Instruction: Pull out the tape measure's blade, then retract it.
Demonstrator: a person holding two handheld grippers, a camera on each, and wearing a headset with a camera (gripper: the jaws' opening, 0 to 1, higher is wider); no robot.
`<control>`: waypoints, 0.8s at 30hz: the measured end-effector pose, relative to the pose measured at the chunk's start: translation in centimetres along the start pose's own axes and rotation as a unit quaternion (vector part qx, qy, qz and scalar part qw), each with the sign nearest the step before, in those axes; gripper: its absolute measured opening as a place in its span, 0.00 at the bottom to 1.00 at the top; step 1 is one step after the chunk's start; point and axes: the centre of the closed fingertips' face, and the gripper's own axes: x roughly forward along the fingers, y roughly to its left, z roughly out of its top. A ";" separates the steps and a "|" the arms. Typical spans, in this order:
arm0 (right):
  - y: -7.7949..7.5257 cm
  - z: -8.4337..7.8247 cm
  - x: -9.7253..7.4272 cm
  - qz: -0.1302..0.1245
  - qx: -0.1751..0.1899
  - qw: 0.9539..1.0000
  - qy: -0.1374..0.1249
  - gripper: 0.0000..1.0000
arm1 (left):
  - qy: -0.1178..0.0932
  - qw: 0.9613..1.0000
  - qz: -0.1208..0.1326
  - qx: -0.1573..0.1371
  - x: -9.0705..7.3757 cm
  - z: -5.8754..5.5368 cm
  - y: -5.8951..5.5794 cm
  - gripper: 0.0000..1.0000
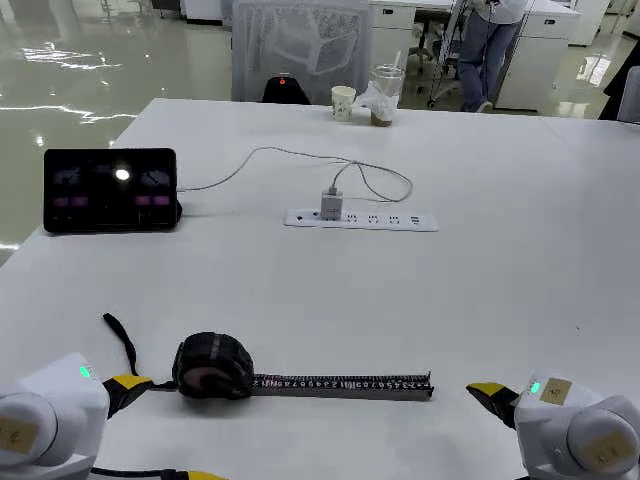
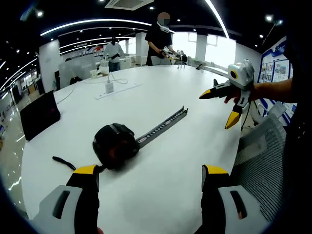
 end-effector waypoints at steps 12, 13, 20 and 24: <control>1.3 1.1 -0.8 -0.040 0.034 0.998 -0.046 0.99 | -0.047 0.997 0.045 -0.029 -1.4 0.5 -0.8 0.89; 1.4 1.1 -0.9 -0.042 0.037 0.997 -0.048 0.99 | -0.047 0.997 0.046 -0.028 -1.5 0.5 -0.9 0.89; 2.2 1.6 -1.6 -0.062 0.054 0.995 -0.064 0.99 | -0.055 0.996 0.055 -0.034 -1.8 0.5 -1.6 0.90; 2.5 1.5 -2.1 -0.075 0.061 0.993 -0.068 0.99 | -0.058 0.996 0.059 -0.041 -1.9 0.3 -2.2 0.91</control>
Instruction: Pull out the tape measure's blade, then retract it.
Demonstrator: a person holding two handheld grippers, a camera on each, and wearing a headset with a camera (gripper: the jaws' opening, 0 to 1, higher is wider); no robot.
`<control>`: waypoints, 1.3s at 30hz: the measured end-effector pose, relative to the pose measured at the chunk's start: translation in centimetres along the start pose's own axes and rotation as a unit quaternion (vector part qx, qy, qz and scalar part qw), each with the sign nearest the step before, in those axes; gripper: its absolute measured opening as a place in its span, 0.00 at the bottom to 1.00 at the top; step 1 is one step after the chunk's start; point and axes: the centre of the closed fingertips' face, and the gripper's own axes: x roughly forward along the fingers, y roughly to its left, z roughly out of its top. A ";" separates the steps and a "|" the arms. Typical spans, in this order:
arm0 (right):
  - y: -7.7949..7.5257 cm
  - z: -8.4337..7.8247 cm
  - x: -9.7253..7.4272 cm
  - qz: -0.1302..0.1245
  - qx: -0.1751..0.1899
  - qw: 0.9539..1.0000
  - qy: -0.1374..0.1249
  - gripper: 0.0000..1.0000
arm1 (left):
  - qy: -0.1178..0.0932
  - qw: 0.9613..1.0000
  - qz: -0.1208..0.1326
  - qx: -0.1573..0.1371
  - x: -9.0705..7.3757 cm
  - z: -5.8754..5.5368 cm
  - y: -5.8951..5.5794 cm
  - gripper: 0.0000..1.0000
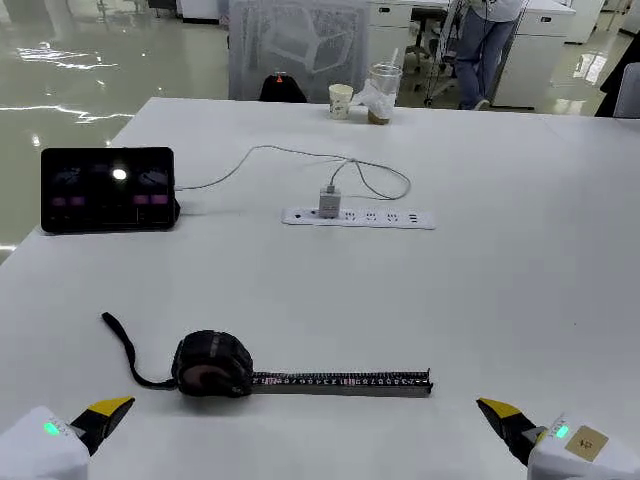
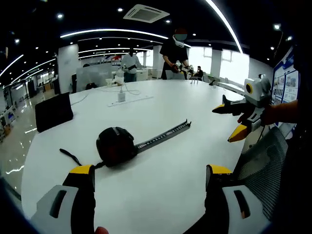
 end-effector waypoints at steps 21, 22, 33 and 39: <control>0.8 0.0 -0.7 -0.037 0.036 0.999 0.004 0.99 | -0.014 0.999 0.038 -0.025 -0.1 0.3 -1.1 0.94; 0.9 0.0 -0.7 -0.038 0.040 0.998 0.004 0.99 | -0.014 0.999 0.040 -0.024 -0.2 0.4 -1.0 0.94; 1.8 0.2 -0.6 -0.040 0.054 0.998 0.005 0.99 | -0.011 0.998 0.049 -0.029 -0.3 0.5 -0.9 0.94; 2.0 0.0 -0.6 -0.040 0.061 0.997 0.008 0.99 | -0.003 0.999 0.047 -0.025 -0.2 0.2 -1.2 0.95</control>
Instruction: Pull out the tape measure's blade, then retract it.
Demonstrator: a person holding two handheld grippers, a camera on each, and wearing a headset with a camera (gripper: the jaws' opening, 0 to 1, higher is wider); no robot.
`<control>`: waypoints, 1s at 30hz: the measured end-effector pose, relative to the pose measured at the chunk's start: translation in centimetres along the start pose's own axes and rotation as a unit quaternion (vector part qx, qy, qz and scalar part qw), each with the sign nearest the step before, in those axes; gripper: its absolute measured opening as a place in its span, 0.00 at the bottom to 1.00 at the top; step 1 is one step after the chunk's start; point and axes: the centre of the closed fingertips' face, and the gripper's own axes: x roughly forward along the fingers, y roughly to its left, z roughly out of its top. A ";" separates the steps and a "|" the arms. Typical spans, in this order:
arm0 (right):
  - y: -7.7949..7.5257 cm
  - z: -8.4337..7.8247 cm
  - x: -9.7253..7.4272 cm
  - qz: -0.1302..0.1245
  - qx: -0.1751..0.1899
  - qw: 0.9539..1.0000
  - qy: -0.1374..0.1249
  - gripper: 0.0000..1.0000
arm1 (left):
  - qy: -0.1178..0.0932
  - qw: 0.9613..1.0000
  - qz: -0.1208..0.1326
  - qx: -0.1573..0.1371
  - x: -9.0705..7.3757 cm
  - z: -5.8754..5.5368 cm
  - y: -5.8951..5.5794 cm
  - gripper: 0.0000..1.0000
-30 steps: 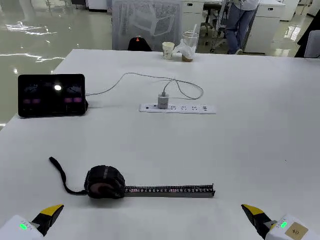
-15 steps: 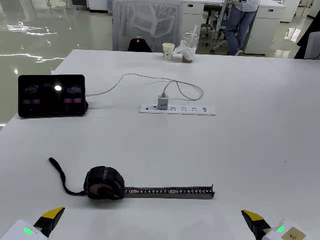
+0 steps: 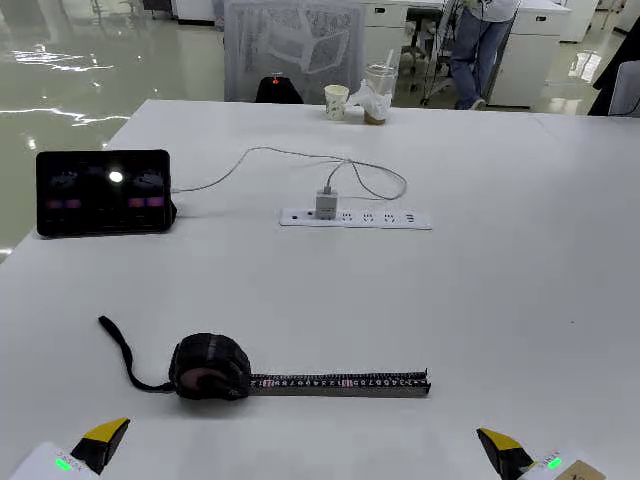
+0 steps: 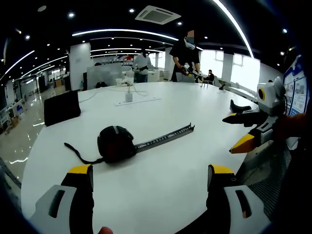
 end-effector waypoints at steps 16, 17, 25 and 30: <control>0.0 0.0 -0.2 -0.001 0.000 1.000 0.000 0.99 | 0.012 1.000 -0.001 0.004 0.1 -0.4 -0.4 0.97; 0.0 0.0 -0.2 -0.001 0.000 1.000 -0.001 0.99 | 0.012 1.000 -0.002 0.004 0.1 -0.4 -0.4 0.97; -0.1 0.0 -0.2 0.000 0.004 1.000 0.000 0.99 | 0.015 1.000 -0.003 0.003 0.2 -0.5 -0.5 0.99; -0.1 0.0 -0.2 -0.001 0.004 1.000 0.000 0.99 | 0.015 1.000 0.000 0.001 0.1 -0.6 -0.3 0.99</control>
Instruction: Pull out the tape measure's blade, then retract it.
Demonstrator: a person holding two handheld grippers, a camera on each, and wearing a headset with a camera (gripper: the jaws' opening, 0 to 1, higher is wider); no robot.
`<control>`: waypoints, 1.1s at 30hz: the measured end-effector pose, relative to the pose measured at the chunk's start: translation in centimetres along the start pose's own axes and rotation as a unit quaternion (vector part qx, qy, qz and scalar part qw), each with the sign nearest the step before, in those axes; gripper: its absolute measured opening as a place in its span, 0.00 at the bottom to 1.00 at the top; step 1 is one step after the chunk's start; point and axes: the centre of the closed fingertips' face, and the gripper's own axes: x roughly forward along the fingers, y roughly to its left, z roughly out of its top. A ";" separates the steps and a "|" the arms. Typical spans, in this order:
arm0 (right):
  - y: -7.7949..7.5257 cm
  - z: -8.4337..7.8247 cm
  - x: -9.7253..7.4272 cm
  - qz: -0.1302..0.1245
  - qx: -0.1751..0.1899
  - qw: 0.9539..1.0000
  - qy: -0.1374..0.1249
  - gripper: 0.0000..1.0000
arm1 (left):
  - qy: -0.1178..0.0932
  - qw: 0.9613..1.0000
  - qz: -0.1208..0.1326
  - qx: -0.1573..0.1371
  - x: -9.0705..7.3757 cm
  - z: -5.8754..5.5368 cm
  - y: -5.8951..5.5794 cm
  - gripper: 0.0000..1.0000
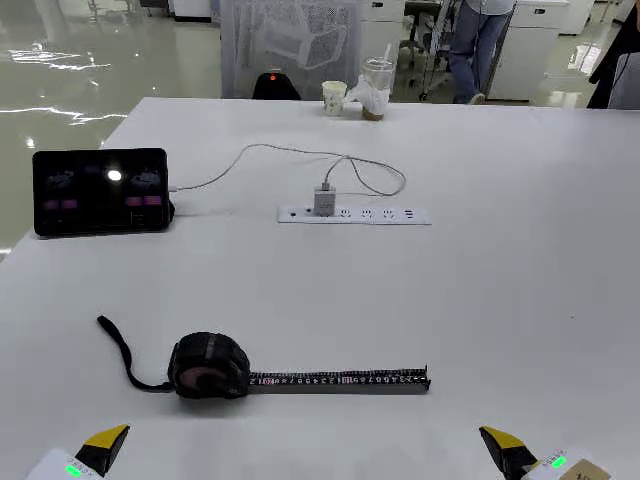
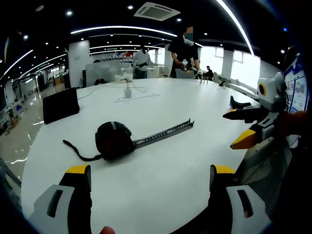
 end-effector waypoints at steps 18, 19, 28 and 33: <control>-0.3 0.4 -0.3 0.003 -0.006 1.000 -0.005 0.99 | 0.005 1.000 0.018 -0.002 0.1 0.0 0.7 0.99; -0.3 0.4 -0.2 0.005 -0.006 1.000 -0.004 0.99 | 0.006 1.000 0.021 -0.002 0.2 0.0 0.8 0.99; -0.4 0.8 -0.1 0.020 -0.018 1.000 -0.005 0.98 | 0.007 1.000 0.027 -0.005 0.4 0.0 0.9 0.99; -0.6 0.9 0.1 0.027 -0.025 0.999 -0.001 0.97 | 0.008 1.000 0.028 -0.006 0.8 0.1 1.0 0.99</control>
